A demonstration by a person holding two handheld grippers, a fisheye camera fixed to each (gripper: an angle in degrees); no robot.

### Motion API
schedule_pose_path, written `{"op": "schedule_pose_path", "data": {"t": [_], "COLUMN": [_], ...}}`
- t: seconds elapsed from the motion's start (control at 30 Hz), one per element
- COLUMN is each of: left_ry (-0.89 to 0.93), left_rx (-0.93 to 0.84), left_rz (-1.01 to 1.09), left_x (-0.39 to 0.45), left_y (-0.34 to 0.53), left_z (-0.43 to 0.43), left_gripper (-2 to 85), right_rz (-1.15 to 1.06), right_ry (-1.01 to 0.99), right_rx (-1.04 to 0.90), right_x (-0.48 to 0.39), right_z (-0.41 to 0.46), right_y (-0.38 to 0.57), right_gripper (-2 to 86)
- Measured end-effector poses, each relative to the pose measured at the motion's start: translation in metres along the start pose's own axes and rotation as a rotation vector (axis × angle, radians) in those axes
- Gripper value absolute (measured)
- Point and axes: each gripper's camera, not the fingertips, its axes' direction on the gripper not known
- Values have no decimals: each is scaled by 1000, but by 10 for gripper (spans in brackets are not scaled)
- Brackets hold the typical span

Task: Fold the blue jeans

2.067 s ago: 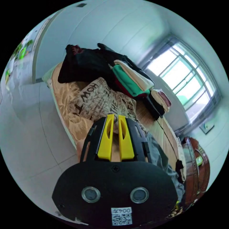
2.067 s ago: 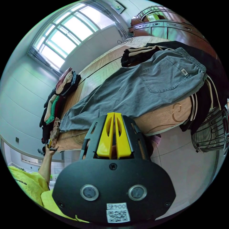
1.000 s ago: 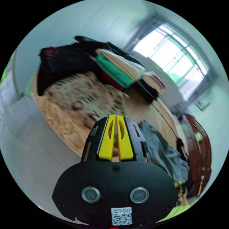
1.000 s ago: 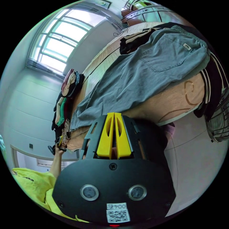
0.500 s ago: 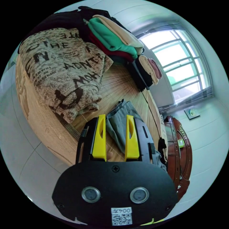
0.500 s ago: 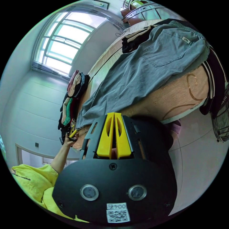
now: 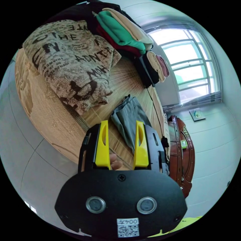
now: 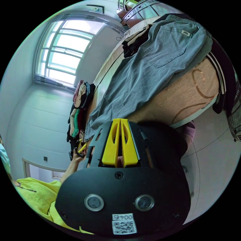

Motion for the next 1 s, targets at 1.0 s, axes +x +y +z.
{"op": "schedule_pose_path", "data": {"t": [1.0], "left_ry": [-132], "left_rx": [145], "left_rz": [66], "left_x": [-23], "left_y": [49], "left_z": [74], "left_gripper": [73], "right_rz": [-39], "right_ry": [27], "right_rx": [-32], "right_x": [-4], "right_z": [26], "right_y": [8], "right_gripper": [-7]}}
